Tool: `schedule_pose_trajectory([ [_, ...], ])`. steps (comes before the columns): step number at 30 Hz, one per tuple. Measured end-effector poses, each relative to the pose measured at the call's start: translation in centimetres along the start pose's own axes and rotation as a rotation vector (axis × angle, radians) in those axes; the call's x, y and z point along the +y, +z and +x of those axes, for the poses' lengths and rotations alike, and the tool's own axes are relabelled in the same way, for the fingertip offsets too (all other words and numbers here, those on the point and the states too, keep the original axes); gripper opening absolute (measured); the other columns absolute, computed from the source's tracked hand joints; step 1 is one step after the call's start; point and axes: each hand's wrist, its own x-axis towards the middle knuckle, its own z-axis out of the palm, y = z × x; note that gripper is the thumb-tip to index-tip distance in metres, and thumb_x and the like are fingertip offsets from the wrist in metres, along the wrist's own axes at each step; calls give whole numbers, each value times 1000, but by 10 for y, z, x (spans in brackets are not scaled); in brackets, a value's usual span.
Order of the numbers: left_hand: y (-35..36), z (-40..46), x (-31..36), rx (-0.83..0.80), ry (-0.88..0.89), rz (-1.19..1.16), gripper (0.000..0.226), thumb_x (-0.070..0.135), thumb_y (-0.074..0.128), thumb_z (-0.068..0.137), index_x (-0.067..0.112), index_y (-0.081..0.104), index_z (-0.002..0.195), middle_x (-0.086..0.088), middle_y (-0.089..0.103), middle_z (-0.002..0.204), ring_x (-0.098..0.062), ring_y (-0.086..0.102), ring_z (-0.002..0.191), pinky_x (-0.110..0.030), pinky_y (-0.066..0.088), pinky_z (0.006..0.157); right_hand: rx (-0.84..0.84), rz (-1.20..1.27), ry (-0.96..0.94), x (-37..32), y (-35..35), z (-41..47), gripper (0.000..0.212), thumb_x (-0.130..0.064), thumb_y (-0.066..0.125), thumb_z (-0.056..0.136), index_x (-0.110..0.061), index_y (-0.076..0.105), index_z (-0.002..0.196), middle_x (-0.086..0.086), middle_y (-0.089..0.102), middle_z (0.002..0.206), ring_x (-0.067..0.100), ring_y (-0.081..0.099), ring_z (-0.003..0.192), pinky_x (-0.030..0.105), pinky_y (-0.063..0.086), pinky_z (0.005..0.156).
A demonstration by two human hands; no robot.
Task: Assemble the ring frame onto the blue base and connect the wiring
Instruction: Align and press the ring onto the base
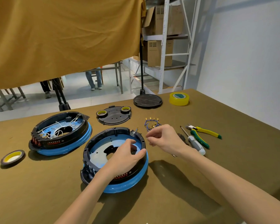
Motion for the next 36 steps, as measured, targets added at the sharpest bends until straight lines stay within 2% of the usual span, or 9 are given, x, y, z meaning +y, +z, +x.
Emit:
schedule_pose_trajectory([
  [4, 2, 5, -5, -26, 2, -18, 70, 62, 56, 95, 22, 41, 150, 5, 57, 142, -9, 55, 123, -23, 45, 99, -65, -134, -114, -4, 4, 10, 15, -12, 70, 94, -18, 81, 103, -18, 70, 88, -1, 67, 84, 13, 53, 73],
  [8, 3, 6, -6, -29, 1, -26, 67, 60, 58, 96, 23, 42, 149, 6, 57, 141, -7, 55, 122, -22, 45, 98, -119, -217, -173, -6, 5, 9, 18, -12, 69, 96, -18, 80, 110, -12, 68, 97, 2, 64, 91, 17, 54, 82],
  [10, 2, 5, -6, -27, 3, -27, 67, 60, 57, 96, 23, 41, 149, 6, 57, 142, -8, 55, 122, -22, 45, 97, -119, -228, -191, -9, 5, 10, 20, -10, 70, 95, -16, 78, 113, -11, 68, 96, 1, 64, 88, 15, 54, 79],
  [12, 2, 3, -5, -18, 10, -24, 68, 61, 57, 96, 23, 41, 149, 5, 58, 141, -8, 56, 122, -21, 44, 94, -129, -248, -196, -14, 5, 14, 18, -6, 70, 93, -14, 78, 107, -9, 70, 90, 0, 65, 82, 13, 54, 74],
  [15, 0, 0, -3, -15, 13, -14, 68, 61, 56, 96, 23, 40, 150, 5, 59, 140, -7, 56, 121, -21, 45, 93, -142, -283, -188, -18, 5, 18, 16, -3, 70, 89, -12, 82, 95, -5, 74, 86, 4, 67, 75, 21, 58, 71],
  [20, 1, 0, -1, -18, 17, -14, 69, 61, 56, 96, 21, 40, 150, 5, 59, 140, -6, 55, 119, -20, 43, 92, -132, -245, -131, -16, 4, 14, 15, -7, 71, 88, -14, 83, 94, -8, 74, 85, 0, 67, 79, 12, 54, 69],
  [28, 0, 0, -3, -18, 20, 1, 69, 63, 56, 95, 22, 41, 149, 5, 59, 139, -5, 55, 117, -19, 42, 90, -118, -258, -75, -23, 8, 14, 16, -6, 69, 86, -13, 83, 91, -6, 73, 85, 6, 67, 73, 14, 56, 65],
  [34, 1, 1, -2, -8, 31, 14, 65, 62, 56, 96, 22, 45, 145, 5, 59, 138, -3, 55, 113, -16, 42, 88, -87, -243, -42, -25, 9, 13, 15, -6, 70, 83, -13, 83, 88, -5, 75, 81, 8, 69, 71, 22, 60, 66],
  [36, 1, 0, -2, -7, 32, 15, 65, 62, 56, 96, 21, 45, 145, 5, 59, 139, -3, 54, 113, -16, 42, 87, -68, -245, -38, -25, 11, 12, 15, -6, 70, 82, -13, 83, 87, -6, 74, 80, 7, 68, 70, 19, 59, 65],
])
